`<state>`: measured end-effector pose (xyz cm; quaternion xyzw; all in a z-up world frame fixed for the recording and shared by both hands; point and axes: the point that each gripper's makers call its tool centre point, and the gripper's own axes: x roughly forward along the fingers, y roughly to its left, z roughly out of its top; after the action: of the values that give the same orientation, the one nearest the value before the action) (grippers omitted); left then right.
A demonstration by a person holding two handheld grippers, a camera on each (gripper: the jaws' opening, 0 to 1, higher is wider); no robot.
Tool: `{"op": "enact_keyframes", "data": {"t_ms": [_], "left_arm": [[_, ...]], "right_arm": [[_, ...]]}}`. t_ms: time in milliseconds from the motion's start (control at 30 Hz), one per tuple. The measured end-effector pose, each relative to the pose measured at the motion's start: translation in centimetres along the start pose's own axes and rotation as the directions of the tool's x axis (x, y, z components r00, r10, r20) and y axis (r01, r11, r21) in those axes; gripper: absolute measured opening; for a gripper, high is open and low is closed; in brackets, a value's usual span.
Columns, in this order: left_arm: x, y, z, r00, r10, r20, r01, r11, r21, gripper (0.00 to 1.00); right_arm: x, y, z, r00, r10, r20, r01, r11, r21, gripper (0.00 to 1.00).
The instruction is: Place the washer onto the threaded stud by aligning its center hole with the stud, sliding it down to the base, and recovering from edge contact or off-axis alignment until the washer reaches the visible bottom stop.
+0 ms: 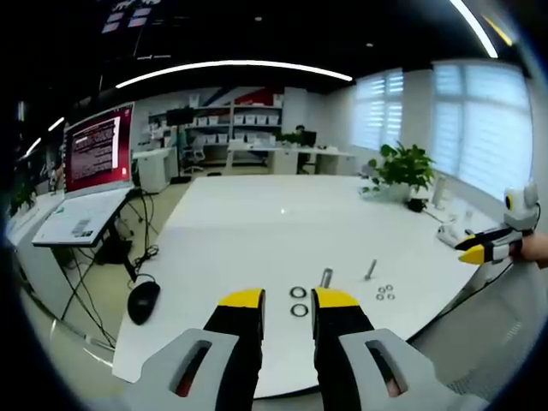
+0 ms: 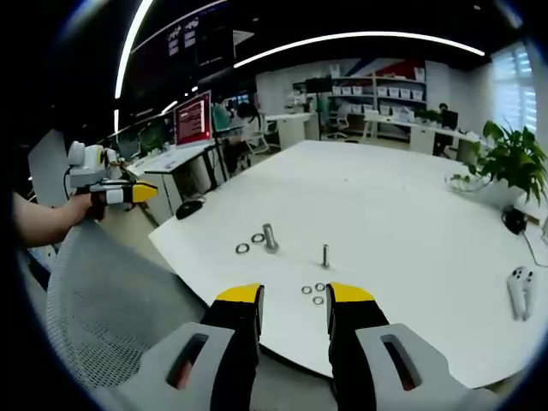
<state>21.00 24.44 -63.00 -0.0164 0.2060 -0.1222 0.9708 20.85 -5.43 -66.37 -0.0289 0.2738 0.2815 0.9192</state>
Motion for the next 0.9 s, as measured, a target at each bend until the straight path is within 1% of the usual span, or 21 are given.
{"op": "enact_keyframes", "data": {"t_ms": [900], "left_arm": [[0.19,0.28,-0.03,1.000,0.001,-0.009,-0.001,1.000,-0.004,0.18]], "right_arm": [[-0.01,0.03,-0.09,1.000,0.004,-0.004,-0.004,1.000,0.002,0.32]]}}
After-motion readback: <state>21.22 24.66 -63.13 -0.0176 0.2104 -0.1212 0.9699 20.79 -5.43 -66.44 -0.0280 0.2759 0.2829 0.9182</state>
